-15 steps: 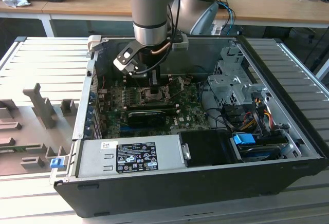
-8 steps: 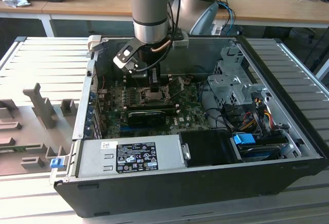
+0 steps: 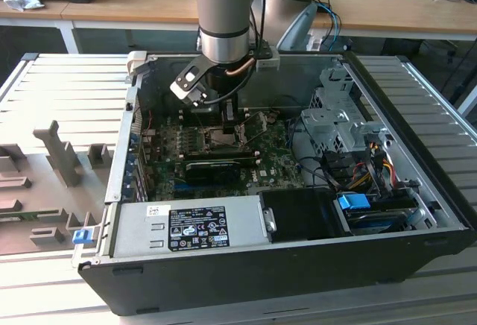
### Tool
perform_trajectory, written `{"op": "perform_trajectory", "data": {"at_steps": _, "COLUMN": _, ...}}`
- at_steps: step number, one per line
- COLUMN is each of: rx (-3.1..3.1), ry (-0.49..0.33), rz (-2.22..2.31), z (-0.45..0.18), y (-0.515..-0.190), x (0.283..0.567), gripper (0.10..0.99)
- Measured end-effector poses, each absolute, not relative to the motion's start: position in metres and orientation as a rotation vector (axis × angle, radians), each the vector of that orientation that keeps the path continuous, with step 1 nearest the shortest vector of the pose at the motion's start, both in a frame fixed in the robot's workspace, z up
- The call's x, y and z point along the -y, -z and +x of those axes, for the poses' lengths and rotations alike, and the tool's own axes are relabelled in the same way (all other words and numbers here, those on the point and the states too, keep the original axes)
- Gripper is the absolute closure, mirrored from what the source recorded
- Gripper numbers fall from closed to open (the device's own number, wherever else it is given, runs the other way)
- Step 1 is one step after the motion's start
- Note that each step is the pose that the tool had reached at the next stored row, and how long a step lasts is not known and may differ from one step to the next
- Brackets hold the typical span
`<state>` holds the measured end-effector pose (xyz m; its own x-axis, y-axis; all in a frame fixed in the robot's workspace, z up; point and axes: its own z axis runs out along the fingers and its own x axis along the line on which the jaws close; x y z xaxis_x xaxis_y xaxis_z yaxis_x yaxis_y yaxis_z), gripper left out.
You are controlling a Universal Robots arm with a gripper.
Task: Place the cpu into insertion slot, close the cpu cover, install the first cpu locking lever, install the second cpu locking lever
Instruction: 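Close the cpu cover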
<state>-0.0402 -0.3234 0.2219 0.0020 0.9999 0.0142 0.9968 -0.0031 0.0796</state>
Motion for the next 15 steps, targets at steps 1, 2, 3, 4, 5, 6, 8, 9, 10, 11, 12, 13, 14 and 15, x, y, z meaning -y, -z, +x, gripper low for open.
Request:
{"op": "perform_trajectory", "data": {"at_steps": 1, "rx": -2.185, "ry": -0.103, "rz": 2.190, "z": -0.040, "y": -0.222, "x": 0.323, "gripper": 0.980}}
{"op": "perform_trajectory", "data": {"at_steps": 2, "rx": -2.185, "ry": -0.103, "rz": 2.190, "z": -0.040, "y": -0.224, "x": 0.323, "gripper": 0.980}}
{"op": "perform_trajectory", "data": {"at_steps": 3, "rx": -2.185, "ry": -0.103, "rz": 2.190, "z": -0.040, "y": -0.226, "x": 0.323, "gripper": 0.980}}
{"op": "perform_trajectory", "data": {"at_steps": 4, "rx": -2.185, "ry": -0.103, "rz": 2.190, "z": -0.040, "y": -0.228, "x": 0.323, "gripper": 0.980}}
{"op": "perform_trajectory", "data": {"at_steps": 5, "rx": -2.185, "ry": -0.103, "rz": 2.190, "z": -0.040, "y": -0.230, "x": 0.323, "gripper": 0.980}}
{"op": "perform_trajectory", "data": {"at_steps": 6, "rx": -2.185, "ry": -0.103, "rz": 2.190, "z": -0.040, "y": -0.233, "x": 0.323, "gripper": 0.980}}
{"op": "perform_trajectory", "data": {"at_steps": 8, "rx": -2.185, "ry": -0.103, "rz": 2.190, "z": -0.040, "y": -0.242, "x": 0.323, "gripper": 0.980}}
{"op": "perform_trajectory", "data": {"at_steps": 9, "rx": -2.185, "ry": -0.103, "rz": 2.190, "z": -0.040, "y": -0.246, "x": 0.323, "gripper": 0.980}}
{"op": "perform_trajectory", "data": {"at_steps": 10, "rx": -2.185, "ry": -0.103, "rz": 2.190, "z": -0.040, "y": -0.249, "x": 0.323, "gripper": 0.980}}
{"op": "perform_trajectory", "data": {"at_steps": 11, "rx": -2.185, "ry": -0.103, "rz": 2.190, "z": -0.040, "y": -0.259, "x": 0.323, "gripper": 0.980}}
{"op": "perform_trajectory", "data": {"at_steps": 12, "rx": -2.185, "ry": -0.103, "rz": 2.190, "z": -0.039, "y": -0.262, "x": 0.323, "gripper": 0.980}}
{"op": "perform_trajectory", "data": {"at_steps": 13, "rx": -2.185, "ry": -0.103, "rz": 2.190, "z": -0.033, "y": -0.262, "x": 0.323, "gripper": 0.980}}
{"op": "perform_trajectory", "data": {"at_steps": 14, "rx": -2.185, "ry": -0.103, "rz": 2.190, "z": -0.031, "y": -0.262, "x": 0.323, "gripper": 0.980}}
{"op": "perform_trajectory", "data": {"at_steps": 15, "rx": -2.185, "ry": -0.103, "rz": 2.190, "z": -0.029, "y": -0.262, "x": 0.323, "gripper": 0.980}}
